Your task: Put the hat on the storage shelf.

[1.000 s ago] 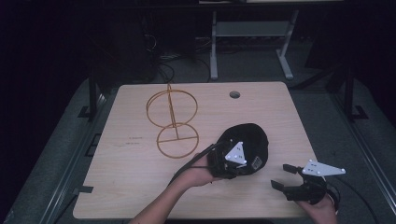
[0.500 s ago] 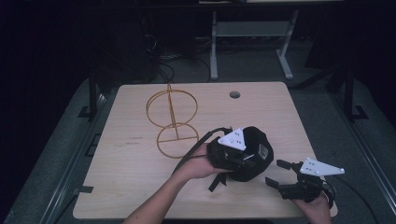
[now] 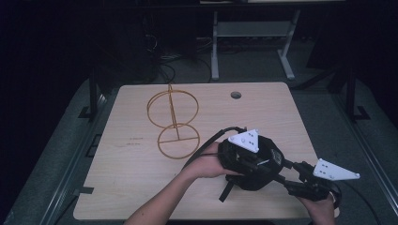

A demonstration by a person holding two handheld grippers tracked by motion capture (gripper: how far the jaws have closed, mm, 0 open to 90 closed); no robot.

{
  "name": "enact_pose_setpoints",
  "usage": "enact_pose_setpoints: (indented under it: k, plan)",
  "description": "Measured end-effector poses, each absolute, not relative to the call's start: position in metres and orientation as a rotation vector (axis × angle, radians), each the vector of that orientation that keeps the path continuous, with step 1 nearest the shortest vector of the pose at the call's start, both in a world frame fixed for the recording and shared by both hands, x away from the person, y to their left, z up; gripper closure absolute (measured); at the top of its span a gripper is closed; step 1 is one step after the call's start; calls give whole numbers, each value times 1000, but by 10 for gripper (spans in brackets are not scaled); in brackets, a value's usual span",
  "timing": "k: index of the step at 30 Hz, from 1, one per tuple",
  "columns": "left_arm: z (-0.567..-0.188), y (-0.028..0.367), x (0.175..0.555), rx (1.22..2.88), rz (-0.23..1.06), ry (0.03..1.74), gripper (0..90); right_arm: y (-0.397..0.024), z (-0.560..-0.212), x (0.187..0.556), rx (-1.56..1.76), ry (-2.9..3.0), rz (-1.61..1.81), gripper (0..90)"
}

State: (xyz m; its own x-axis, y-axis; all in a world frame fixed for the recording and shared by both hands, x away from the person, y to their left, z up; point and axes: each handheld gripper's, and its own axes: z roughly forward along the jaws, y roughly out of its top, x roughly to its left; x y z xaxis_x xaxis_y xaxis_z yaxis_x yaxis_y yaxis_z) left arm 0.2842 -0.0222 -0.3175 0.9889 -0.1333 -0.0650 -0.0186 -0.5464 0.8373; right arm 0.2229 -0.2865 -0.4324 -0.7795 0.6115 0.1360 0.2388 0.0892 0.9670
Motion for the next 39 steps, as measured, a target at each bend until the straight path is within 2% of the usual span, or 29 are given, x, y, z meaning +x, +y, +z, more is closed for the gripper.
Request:
enact_pose_setpoints:
  k: [6, 7, 8, 9, 19, 27, 29, 33, 39]
  plan:
    - [-313, -23, 284, 2141, -145, -119, 803, -289, -430, 220, 800, 2067, 1789, 739]
    - [-313, -23, 284, 2141, -145, -119, 803, -289, -430, 220, 800, 2067, 1789, 739]
    - [-313, -21, 284, 2140, -136, -113, 802, -289, -429, 219, 788, 2072, 1804, 837]
    - [-312, -19, 285, 2140, -133, -108, 802, -289, -428, 218, 788, 2071, 1810, 861]
    - [-311, -3, 287, 2140, -71, -58, 771, -288, -421, 217, 799, 2077, 1822, 884]
    - [-312, 8, 286, 2181, 3, 4, 630, -286, -416, 217, 809, 2079, 1784, 885]
    - [-312, 10, 286, 2186, 13, 17, 533, -286, -414, 217, 809, 2077, 1779, 886]
    - [-309, 27, 286, 2195, 78, 80, 410, -288, -410, 219, 824, 2077, 1763, 886]
    - [-311, 53, 283, 2197, 134, 137, 349, -294, -403, 223, 852, 2083, 1755, 886]
